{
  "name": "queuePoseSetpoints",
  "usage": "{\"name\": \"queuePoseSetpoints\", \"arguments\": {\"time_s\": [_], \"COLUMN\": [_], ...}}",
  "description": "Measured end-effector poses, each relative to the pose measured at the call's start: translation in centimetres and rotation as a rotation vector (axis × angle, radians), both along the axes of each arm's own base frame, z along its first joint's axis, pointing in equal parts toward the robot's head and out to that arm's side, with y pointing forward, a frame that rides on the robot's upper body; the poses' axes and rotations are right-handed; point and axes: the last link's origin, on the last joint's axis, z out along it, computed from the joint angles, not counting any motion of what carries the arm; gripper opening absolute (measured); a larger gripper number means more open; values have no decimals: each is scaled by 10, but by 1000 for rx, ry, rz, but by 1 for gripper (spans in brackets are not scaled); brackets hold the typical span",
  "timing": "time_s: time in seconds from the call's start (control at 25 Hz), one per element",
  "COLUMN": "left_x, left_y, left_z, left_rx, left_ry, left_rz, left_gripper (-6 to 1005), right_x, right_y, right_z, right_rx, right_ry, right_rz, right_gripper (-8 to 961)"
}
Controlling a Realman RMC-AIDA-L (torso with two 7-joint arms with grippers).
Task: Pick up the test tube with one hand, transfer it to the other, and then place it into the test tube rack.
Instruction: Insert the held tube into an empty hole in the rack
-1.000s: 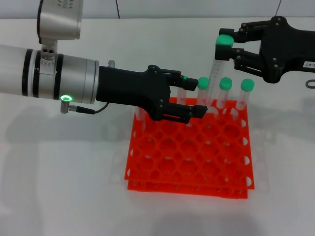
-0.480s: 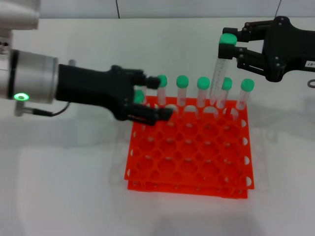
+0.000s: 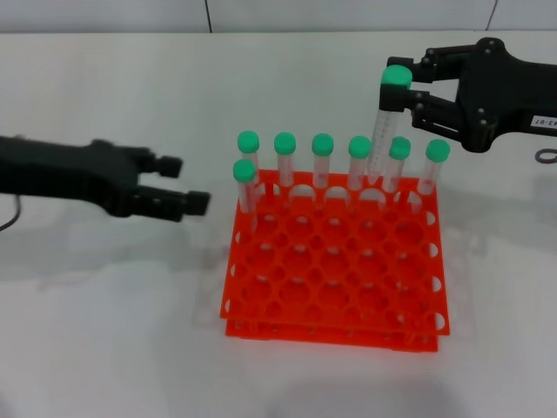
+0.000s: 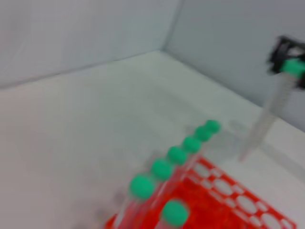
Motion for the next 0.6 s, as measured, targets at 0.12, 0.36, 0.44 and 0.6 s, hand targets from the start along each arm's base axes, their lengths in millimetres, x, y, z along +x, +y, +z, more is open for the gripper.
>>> {"name": "queuePoseSetpoints", "arguments": {"time_s": [0.12, 0.36, 0.44, 0.6], "left_x": [-18, -36, -39, -41], "left_y": [-5, -13, -14, -16], "left_z": [5, 4, 4, 4], "left_rx": [4, -29, -38, -51], "left_ry": [35, 124, 143, 185], "left_rz": [89, 163, 171, 166], "left_gripper": [878, 879, 879, 879], "right_x": [0, -5, -7, -10], "right_y": [-1, -3, -3, -1], "right_z": [-2, -7, -11, -18], "right_rx": [-7, -28, -34, -41], "right_ry": [9, 16, 9, -6], "right_rz": [-3, 13, 16, 16], "right_gripper": [267, 267, 267, 266]}}
